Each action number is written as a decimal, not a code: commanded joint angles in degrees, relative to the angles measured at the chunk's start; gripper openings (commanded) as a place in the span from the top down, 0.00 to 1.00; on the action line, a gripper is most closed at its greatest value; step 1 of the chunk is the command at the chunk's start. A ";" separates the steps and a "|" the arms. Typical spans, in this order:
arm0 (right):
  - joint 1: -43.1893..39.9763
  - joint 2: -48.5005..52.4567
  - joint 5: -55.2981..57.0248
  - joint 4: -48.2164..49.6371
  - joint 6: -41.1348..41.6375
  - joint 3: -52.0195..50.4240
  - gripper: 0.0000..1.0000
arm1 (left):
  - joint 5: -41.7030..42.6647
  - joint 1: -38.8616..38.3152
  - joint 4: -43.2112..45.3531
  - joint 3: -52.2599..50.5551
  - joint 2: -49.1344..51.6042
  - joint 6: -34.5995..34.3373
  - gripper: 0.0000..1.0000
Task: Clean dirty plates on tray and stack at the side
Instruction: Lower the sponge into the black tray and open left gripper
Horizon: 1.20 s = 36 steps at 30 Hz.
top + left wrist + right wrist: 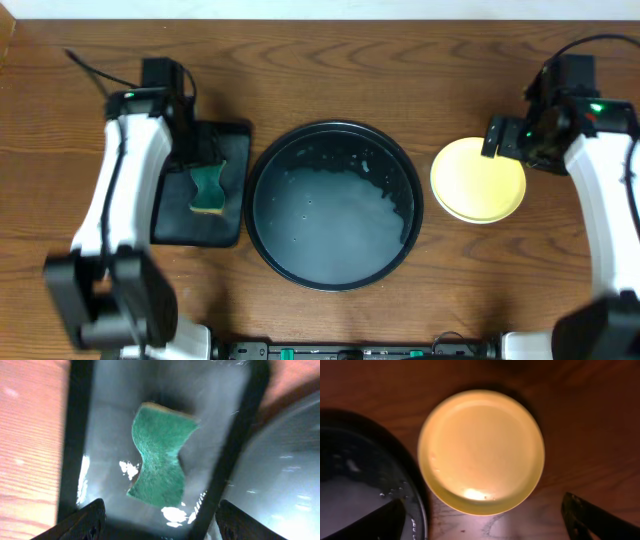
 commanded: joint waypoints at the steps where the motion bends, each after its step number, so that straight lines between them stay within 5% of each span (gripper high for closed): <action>1: 0.48 -7.15 -0.02 -0.37 -0.55 3.41 0.01 | 1.81 0.09 -0.76 1.77 -6.73 -0.72 0.28; 14: 0.48 -26.51 -0.04 1.44 -0.46 3.56 0.01 | 1.79 0.09 -0.76 1.70 -11.21 -0.70 0.27; 27: 0.46 -28.06 1.03 -4.20 -0.90 3.52 0.01 | 1.79 0.09 -0.76 1.70 -11.21 -0.70 0.27; 36: 0.50 -29.40 0.35 4.96 -6.58 -0.35 0.01 | 1.79 0.09 -0.76 1.70 -11.21 -0.70 0.27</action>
